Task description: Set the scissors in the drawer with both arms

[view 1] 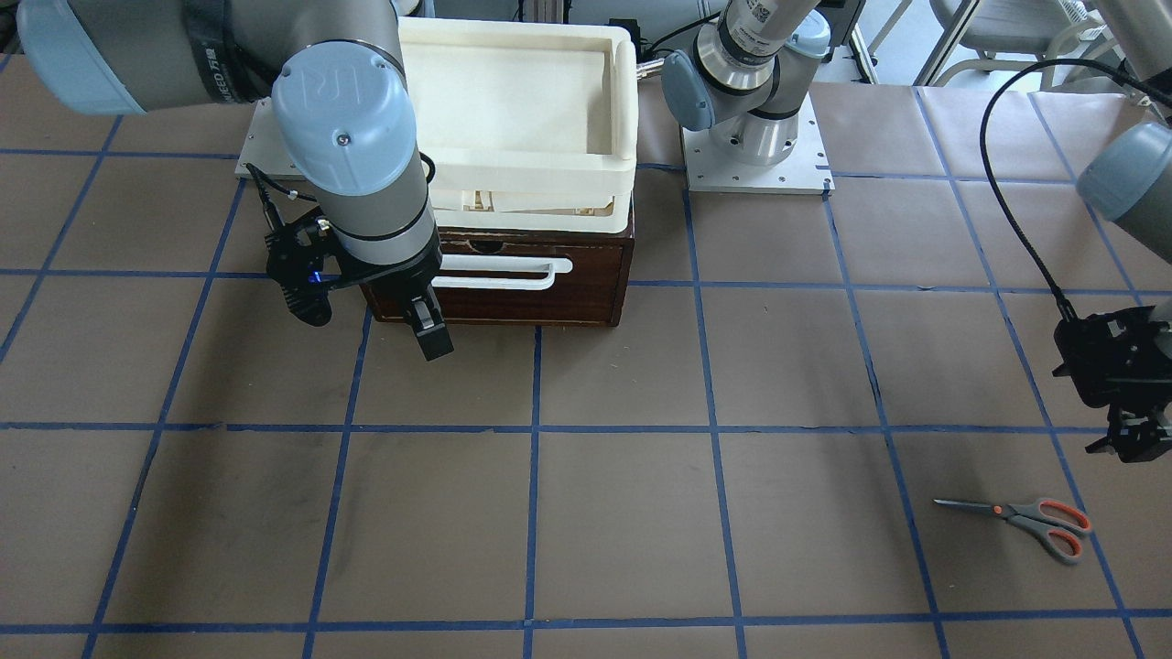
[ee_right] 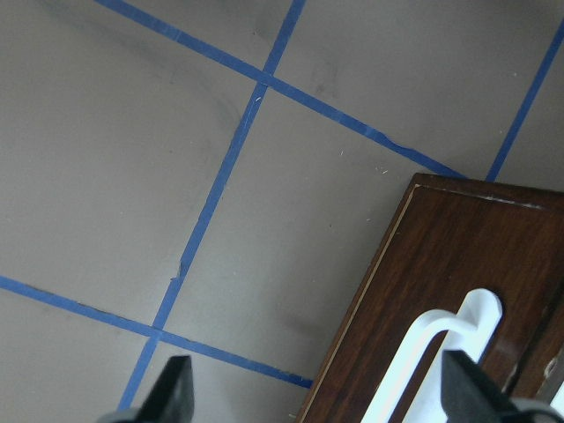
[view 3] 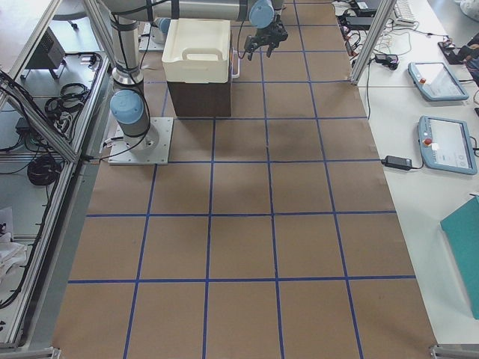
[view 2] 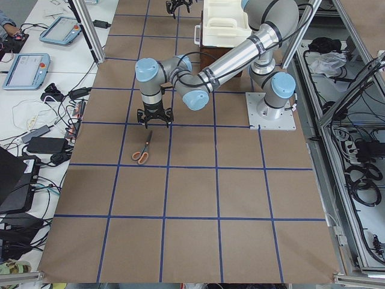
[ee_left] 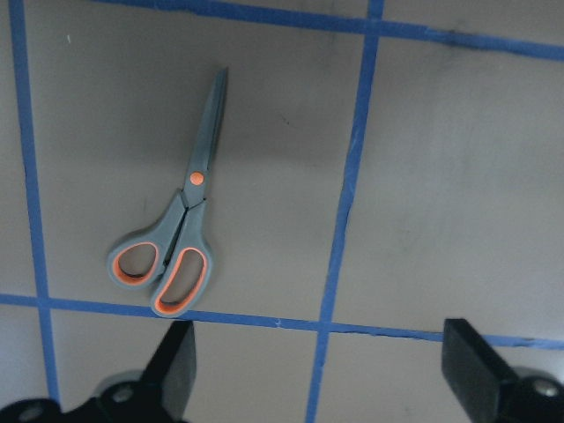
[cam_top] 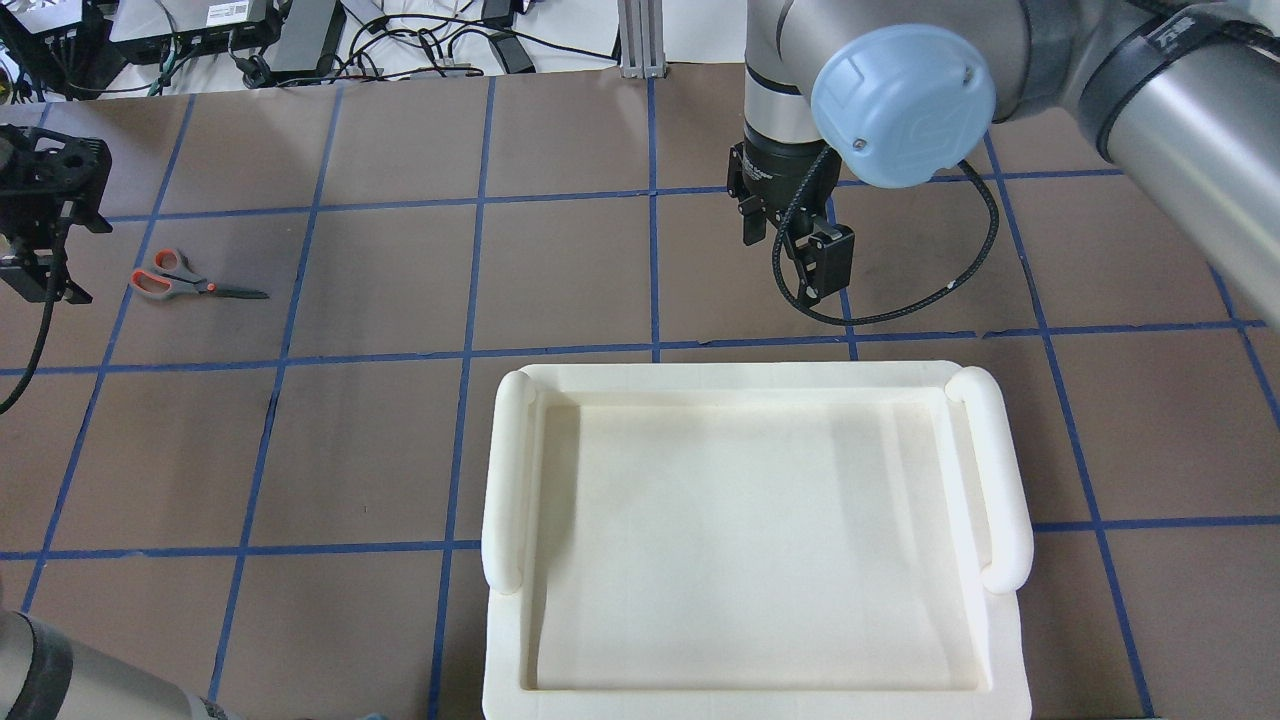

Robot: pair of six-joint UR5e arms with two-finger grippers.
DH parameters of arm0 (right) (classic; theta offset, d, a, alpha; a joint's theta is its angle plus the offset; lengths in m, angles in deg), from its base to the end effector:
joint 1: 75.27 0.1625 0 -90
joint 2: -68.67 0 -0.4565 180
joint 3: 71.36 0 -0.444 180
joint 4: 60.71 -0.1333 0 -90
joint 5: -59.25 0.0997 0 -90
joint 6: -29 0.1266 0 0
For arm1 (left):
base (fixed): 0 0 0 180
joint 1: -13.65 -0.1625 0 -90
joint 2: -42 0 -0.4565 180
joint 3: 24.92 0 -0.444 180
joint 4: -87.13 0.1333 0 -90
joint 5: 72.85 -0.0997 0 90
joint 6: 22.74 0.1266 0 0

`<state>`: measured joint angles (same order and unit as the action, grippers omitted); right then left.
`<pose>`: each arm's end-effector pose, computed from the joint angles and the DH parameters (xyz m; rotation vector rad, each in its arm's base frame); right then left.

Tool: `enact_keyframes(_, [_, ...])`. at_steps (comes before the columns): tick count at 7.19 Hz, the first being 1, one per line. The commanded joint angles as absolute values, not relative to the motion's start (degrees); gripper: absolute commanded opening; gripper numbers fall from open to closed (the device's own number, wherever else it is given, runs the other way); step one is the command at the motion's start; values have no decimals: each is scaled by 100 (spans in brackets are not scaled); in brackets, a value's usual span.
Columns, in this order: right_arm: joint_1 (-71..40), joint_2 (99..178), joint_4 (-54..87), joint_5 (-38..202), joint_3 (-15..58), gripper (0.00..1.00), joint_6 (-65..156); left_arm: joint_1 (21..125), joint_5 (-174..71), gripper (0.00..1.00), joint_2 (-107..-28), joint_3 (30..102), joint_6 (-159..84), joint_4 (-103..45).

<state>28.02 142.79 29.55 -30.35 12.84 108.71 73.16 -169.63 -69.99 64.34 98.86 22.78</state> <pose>0.2774 -0.5908 0.3821 -1.6529 -2.5232 -0.1860 0.2500 -0.6579 0.3072 2.1620 2.1302 0.1464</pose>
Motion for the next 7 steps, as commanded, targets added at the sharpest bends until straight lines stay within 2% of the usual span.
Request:
enact_keyframes(1, [2966,13892,3339,-2612,1284,100,11772,7315,-16604,99,-7557,6158,10645,2936])
enact_keyframes(7, [3116,13512,3080,-2504,1284,100,12875,7298,-16566,97,-8350,5910,11807,3210])
